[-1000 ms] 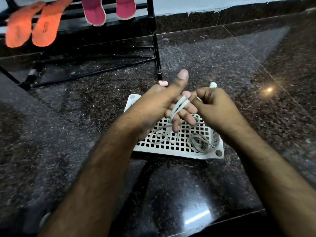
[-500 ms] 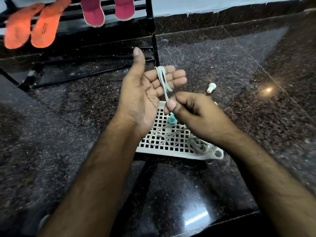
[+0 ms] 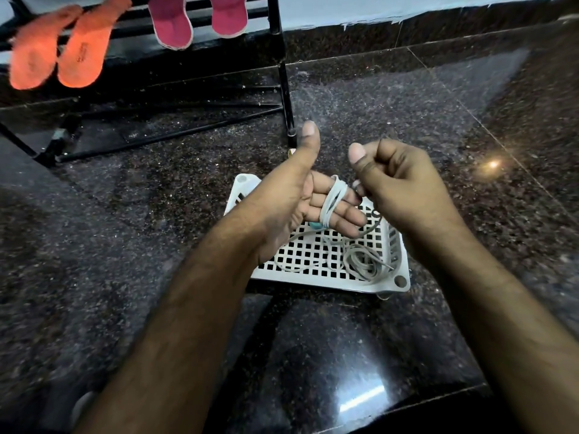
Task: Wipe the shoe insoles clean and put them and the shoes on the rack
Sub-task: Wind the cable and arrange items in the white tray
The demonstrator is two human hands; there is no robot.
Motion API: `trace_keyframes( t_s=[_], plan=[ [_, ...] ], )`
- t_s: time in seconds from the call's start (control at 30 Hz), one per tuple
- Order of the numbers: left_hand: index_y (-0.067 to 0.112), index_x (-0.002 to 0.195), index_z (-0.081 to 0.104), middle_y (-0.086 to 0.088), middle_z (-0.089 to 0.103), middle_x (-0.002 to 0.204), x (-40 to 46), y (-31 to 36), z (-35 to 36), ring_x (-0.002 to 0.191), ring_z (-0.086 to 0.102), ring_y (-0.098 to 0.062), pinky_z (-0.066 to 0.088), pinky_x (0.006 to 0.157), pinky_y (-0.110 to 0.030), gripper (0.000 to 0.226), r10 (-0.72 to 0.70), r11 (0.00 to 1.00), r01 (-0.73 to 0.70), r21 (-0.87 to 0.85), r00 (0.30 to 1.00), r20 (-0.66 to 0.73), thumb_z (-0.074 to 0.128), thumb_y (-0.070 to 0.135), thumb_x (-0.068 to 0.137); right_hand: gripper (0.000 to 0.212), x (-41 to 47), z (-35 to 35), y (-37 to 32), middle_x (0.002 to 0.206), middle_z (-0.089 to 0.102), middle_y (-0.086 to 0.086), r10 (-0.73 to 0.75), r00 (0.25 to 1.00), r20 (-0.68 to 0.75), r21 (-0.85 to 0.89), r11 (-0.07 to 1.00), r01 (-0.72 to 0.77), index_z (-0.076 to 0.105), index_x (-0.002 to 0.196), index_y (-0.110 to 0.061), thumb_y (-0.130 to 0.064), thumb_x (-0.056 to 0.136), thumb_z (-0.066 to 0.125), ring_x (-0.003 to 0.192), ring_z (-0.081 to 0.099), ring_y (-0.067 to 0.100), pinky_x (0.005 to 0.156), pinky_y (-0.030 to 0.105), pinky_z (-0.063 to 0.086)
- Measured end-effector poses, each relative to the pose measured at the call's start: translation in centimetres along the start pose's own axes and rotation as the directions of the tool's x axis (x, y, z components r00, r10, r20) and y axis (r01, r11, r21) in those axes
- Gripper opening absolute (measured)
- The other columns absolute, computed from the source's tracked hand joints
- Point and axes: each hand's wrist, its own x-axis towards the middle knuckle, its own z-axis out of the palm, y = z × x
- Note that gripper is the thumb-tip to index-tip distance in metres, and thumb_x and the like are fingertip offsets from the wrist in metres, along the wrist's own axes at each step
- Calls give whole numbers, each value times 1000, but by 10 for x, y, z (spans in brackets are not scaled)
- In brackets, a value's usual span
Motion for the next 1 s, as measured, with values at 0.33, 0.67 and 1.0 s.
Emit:
trace_keyframes(
  t_s=[0.33,0.67,1.0],
  plan=[
    [7,142,49,-4,68,130,9,4,-6,122,63,-13,34,118,-44,79,229,831,-382,-405,897,-378,18,67,101,13,-8,14,-9,72,67,1,-103,981,165,22,995,101,59,109,-17,-22,97,62,53,54,-1,53,15,41],
    [-4,123,64,6,56,69,-9,10,-26,56,51,-5,38,69,-25,86,293,419,-485,-767,872,-391,29,70,98,33,-9,14,1,57,46,-6,-82,933,350,-186,970,155,70,86,-20,-43,101,51,54,41,10,54,28,36],
    [-2,87,76,-5,46,47,-16,14,-11,38,40,-12,40,43,-21,103,145,986,-140,88,988,-50,5,72,96,47,-5,2,0,56,39,3,81,995,58,-57,995,-78,62,68,-16,-55,95,56,47,31,16,43,22,29]
  ],
)
